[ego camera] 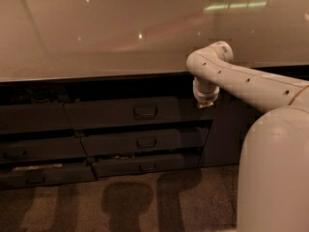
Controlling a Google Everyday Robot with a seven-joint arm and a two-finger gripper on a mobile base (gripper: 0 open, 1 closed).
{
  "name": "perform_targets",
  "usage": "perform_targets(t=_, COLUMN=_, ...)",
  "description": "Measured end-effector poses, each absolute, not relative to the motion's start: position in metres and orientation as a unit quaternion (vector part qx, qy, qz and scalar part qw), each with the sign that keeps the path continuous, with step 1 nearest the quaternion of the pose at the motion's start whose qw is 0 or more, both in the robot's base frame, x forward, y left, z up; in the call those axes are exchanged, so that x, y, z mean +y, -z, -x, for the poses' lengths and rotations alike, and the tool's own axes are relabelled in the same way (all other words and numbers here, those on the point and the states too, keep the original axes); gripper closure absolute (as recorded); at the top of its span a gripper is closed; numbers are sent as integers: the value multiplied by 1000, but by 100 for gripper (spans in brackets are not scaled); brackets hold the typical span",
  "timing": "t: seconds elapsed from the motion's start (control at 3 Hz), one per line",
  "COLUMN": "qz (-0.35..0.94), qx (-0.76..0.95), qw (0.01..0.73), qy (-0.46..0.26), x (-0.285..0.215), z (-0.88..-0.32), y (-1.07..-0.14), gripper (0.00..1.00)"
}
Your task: Open top drawer
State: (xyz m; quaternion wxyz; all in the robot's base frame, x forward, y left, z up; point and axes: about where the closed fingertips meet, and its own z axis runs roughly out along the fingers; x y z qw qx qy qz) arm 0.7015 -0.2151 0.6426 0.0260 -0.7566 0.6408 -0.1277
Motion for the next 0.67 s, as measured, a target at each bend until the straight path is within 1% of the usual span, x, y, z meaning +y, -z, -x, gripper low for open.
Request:
perform_targets(t=0.33, qz=757, qx=641, qw=26, qy=128, x=-215, z=-702, y=-643, gripper=100)
perform_targets(t=0.67, qz=757, qx=641, qw=26, qy=128, x=-215, z=-701, y=-643, gripper=100)
